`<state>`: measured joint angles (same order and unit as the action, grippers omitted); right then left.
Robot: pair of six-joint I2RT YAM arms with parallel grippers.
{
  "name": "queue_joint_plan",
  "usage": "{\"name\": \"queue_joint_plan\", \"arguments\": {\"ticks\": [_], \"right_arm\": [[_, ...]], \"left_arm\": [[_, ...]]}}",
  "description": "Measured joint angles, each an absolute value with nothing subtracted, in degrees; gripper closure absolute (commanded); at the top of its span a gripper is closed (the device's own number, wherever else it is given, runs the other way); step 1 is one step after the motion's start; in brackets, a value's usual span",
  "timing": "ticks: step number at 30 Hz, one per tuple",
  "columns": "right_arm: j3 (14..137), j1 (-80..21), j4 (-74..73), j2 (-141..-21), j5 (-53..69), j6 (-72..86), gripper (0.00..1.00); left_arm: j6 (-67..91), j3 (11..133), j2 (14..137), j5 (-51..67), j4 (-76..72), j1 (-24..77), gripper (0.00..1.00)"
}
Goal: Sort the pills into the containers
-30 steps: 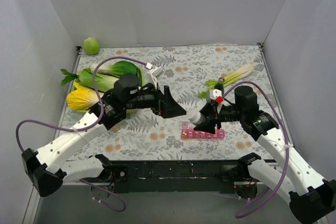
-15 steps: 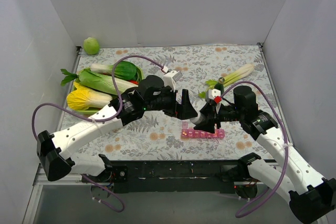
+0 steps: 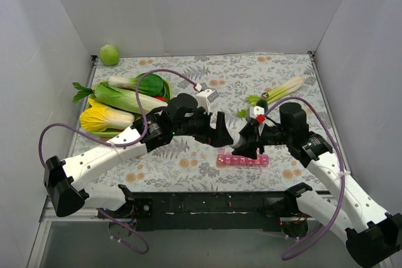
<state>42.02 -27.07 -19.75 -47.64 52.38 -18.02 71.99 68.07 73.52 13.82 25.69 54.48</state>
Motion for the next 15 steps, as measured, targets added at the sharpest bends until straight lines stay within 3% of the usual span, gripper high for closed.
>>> {"name": "queue_joint_plan", "arguments": {"ticks": [10,15], "right_arm": [[43.4,-27.0,-19.6,-47.5,53.3,-17.3,0.99],[43.4,-27.0,-19.6,-47.4,53.8,-16.9,0.99]], "left_arm": [[71.5,55.5,65.1,14.0,28.6,51.7,0.16],[70.0,51.1,60.1,18.0,29.6,47.9,0.07]]}}
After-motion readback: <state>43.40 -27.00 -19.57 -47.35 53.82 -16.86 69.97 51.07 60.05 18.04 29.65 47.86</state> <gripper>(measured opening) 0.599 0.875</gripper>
